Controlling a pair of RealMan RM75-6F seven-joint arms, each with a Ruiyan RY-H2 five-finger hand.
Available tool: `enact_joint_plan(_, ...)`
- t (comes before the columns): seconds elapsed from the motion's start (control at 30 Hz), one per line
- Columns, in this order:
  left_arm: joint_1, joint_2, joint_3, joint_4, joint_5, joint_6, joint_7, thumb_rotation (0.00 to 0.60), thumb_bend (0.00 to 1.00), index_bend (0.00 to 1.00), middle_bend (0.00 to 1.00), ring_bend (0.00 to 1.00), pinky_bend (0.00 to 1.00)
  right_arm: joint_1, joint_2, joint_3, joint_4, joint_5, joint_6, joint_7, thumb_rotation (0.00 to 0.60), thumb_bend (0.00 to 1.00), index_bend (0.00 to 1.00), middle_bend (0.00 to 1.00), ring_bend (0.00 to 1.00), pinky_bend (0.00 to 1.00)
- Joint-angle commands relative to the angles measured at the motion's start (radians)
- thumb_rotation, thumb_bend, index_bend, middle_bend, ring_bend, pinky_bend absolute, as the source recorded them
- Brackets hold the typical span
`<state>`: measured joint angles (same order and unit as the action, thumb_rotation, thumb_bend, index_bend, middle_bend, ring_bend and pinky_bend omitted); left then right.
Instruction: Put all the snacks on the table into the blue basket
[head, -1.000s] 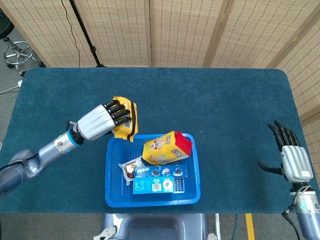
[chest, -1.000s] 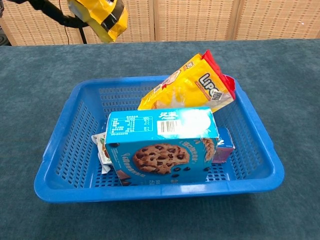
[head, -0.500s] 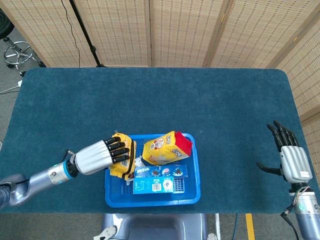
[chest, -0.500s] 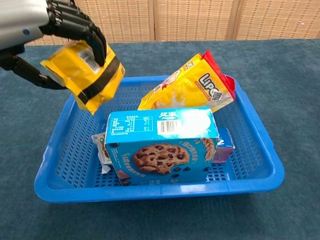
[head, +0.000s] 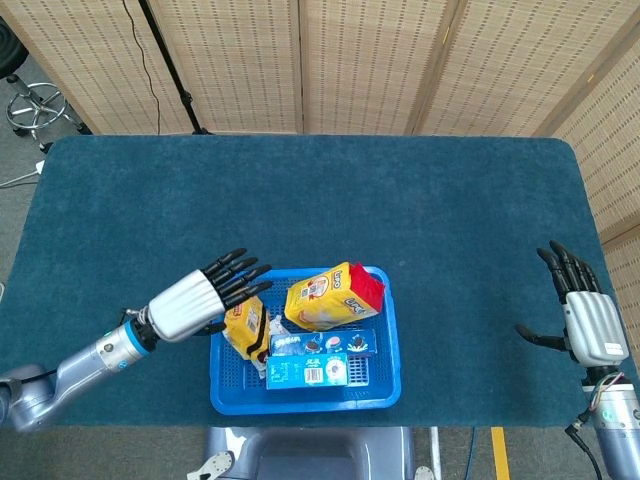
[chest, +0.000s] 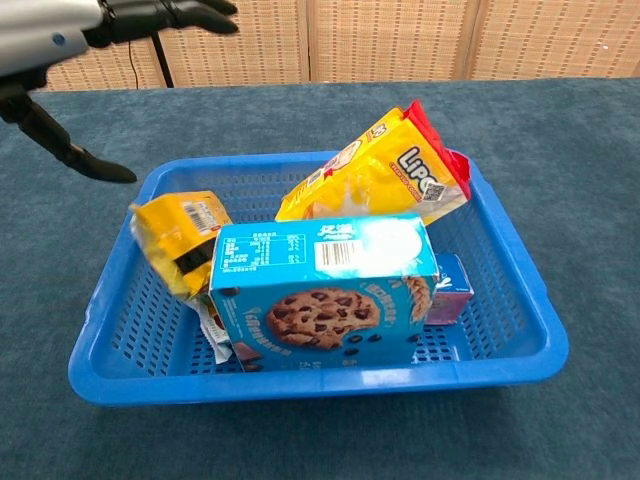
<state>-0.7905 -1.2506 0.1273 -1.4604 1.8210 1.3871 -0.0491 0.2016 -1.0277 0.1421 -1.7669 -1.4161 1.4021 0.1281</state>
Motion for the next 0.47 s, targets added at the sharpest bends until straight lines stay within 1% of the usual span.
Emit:
enact_joint_plan(0.03, 0.055, 0.054, -0.032, -0.055, -0.062, 0.040, 0.036, 0.600, 0.00, 0.00, 0.00, 0.00, 0.00, -0.002, 0.003, -0.001, -0.002, -0.006, 0.004, 0.004, 0.600, 0.00, 0.00, 0.00, 0.00, 0.05)
enact_joint_plan(0.1, 0.076, 0.075, -0.035, -0.078, -0.090, 0.044, 0.046, 0.600, 0.00, 0.00, 0.00, 0.00, 0.00, -0.003, 0.004, -0.001, -0.003, -0.010, 0.006, 0.008, 0.600, 0.00, 0.00, 0.00, 0.00, 0.05)
enact_joint_plan(0.13, 0.116, 0.105, -0.036, -0.100, -0.154, 0.047, 0.049, 0.600, 0.00, 0.00, 0.00, 0.00, 0.00, -0.005, 0.007, -0.002, -0.006, -0.018, 0.009, 0.013, 0.600, 0.00, 0.00, 0.00, 0.00, 0.05)
enact_joint_plan(0.27, 0.208, 0.150, -0.036, -0.157, -0.275, 0.057, 0.074, 0.600, 0.00, 0.00, 0.00, 0.00, 0.00, -0.008, 0.013, -0.007, -0.005, -0.035, 0.013, 0.023, 0.600, 0.00, 0.00, 0.00, 0.00, 0.05)
enact_joint_plan(0.37, 0.286, 0.143, -0.036, -0.161, -0.349, 0.089, 0.092, 0.600, 0.00, 0.00, 0.00, 0.00, 0.00, -0.008, 0.013, -0.008, 0.000, -0.039, 0.013, 0.024, 0.600, 0.00, 0.00, 0.00, 0.00, 0.05)
enact_joint_plan(0.47, 0.379, 0.104, -0.042, -0.146, -0.431, 0.141, 0.100, 0.600, 0.00, 0.00, 0.00, 0.00, 0.00, -0.009, 0.009, -0.007, 0.009, -0.048, 0.023, -0.001, 0.600, 0.00, 0.00, 0.00, 0.00, 0.04)
